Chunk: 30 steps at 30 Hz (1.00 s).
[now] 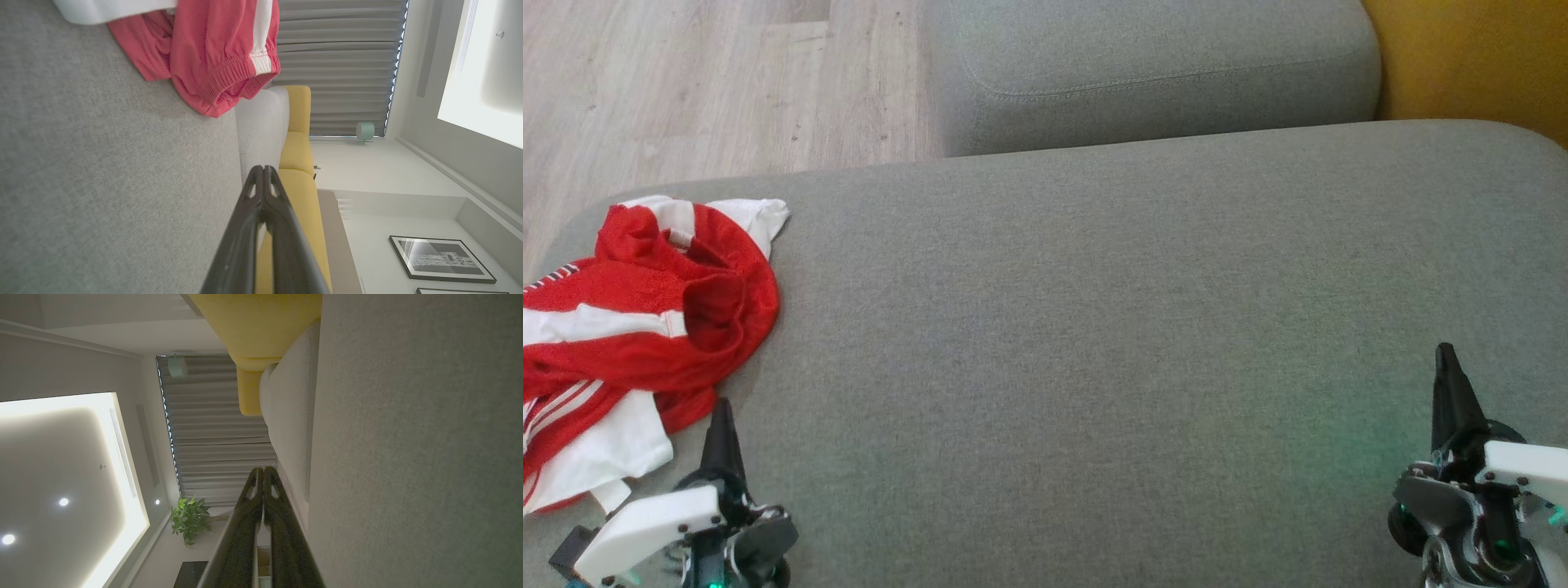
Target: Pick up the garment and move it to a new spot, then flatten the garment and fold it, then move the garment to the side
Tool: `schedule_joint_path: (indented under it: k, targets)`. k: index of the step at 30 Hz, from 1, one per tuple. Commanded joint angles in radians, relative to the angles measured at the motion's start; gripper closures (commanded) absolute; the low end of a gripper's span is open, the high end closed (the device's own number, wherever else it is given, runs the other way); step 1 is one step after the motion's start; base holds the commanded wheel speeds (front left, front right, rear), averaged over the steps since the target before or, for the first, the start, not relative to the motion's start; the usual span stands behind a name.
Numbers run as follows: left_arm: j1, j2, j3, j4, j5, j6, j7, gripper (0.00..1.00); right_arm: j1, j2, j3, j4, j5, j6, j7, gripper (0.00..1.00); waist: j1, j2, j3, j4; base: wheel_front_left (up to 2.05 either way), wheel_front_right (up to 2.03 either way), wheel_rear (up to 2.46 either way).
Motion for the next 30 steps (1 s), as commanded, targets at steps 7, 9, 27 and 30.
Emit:
schedule_joint_path:
  k: [7,9,27,30]
  targets:
    - [-0.051,0.004,0.035,-0.028,0.009,-0.007,0.004,1.00,-0.051,-0.005,0.021,-0.037,-0.003,-0.001,0.006,1.00,0.0000,0.0000,0.000,0.000,0.00,0.00,0.00]
    - [-0.051,0.004,0.035,-0.028,0.009,-0.007,0.004,1.00,-0.051,-0.005,0.021,-0.037,-0.003,-0.001,0.006,1.00,0.0000,0.0000,0.000,0.000,0.00,0.00,0.00]
    - [-0.051,0.004,0.035,-0.028,0.009,-0.007,0.004,1.00,-0.051,-0.005,0.021,-0.037,-0.003,-0.001,0.006,1.00,0.0000,0.0000,0.000,0.000,0.00,0.00,0.00]
    - [-0.051,0.004,0.035,-0.028,0.009,-0.007,0.004,1.00,-0.051,-0.005,0.021,-0.037,-0.003,-0.001,0.006,1.00,0.0000,0.0000,0.000,0.000,0.00,0.00,0.00]
